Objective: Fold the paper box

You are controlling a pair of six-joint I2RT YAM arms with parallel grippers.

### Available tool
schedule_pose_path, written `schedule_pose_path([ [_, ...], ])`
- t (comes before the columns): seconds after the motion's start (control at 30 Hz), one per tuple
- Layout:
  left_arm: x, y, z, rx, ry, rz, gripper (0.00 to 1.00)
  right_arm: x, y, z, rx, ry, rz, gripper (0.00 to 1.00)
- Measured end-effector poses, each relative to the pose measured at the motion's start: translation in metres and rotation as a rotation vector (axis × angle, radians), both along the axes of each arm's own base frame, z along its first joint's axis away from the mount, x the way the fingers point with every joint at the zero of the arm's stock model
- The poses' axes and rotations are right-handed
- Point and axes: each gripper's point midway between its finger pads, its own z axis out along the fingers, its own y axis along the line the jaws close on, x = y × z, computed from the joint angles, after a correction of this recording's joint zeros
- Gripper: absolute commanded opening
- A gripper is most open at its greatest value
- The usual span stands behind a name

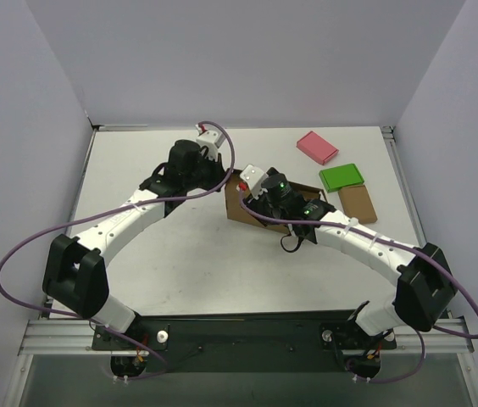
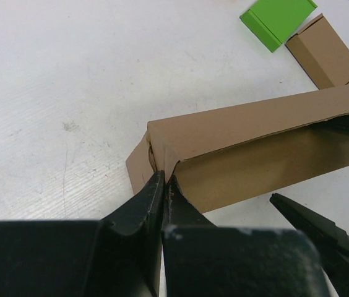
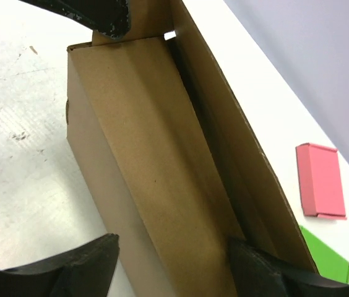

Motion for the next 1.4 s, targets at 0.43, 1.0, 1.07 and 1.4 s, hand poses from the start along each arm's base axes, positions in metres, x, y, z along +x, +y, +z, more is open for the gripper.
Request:
schedule_pose_path([
  [0.43, -0.005, 0.001, 0.001, 0.051, 0.056, 0.015, 0.0, -0.065, -0.05, 0.08, 0.301, 0.048, -0.197, 0.8],
  [1.0, -0.006, 0.002, 0.001, 0.079, 0.086, 0.015, 0.0, -0.091, -0.162, 0.026, 0.199, 0.12, -0.668, 0.71],
  [1.07, -0.006, 0.002, 0.001, 0.08, 0.086, 0.014, 0.0, -0.086, -0.161, 0.024, 0.195, 0.12, -0.664, 0.65],
  [1.4, -0.007, 0.002, 0.001, 0.088, 0.081, 0.007, 0.0, -0.062, -0.157, 0.008, 0.187, 0.148, -0.678, 0.16],
])
